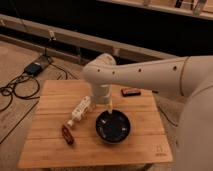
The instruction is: Move the arm in a circular motion
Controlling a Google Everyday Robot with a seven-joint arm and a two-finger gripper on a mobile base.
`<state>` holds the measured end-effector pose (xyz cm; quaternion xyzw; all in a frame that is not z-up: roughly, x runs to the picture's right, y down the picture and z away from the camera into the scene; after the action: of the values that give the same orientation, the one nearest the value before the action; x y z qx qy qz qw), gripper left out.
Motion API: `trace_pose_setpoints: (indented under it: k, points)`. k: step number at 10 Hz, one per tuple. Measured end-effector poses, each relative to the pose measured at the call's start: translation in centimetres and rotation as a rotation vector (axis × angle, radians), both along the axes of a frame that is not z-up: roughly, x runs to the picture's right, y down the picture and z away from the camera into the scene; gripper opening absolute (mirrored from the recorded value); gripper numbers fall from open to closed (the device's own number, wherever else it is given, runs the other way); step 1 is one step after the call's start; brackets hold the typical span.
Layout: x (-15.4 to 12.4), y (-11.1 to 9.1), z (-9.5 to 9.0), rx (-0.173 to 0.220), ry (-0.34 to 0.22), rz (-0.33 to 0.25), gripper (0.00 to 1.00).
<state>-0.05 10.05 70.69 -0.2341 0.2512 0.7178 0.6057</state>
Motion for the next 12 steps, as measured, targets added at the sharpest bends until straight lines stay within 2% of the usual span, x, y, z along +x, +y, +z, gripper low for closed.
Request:
trace_pose_setpoints:
  k: [2,3,4,6,7,9,11,12]
  points:
    - [4.0,-1.8,1.5,0.02,0.032,0.038,0.65]
    - [6.3,-3.4,2.7,0.033,0.046,0.049,0.65]
    - [7.7,-4.9,3.7,0.04,0.054,0.05,0.65]
    - [8.5,-8.1,5.9,0.058,0.044,0.037,0.65]
    - [8.4,-10.3,7.4,0.069,0.034,0.013,0.65]
    - [6.3,-13.3,9.4,0.094,0.002,-0.034,0.65]
    - [2.4,-16.0,11.2,0.118,-0.052,-0.101,0.65]
    - [0.8,-16.5,11.6,0.123,-0.073,-0.125,0.65]
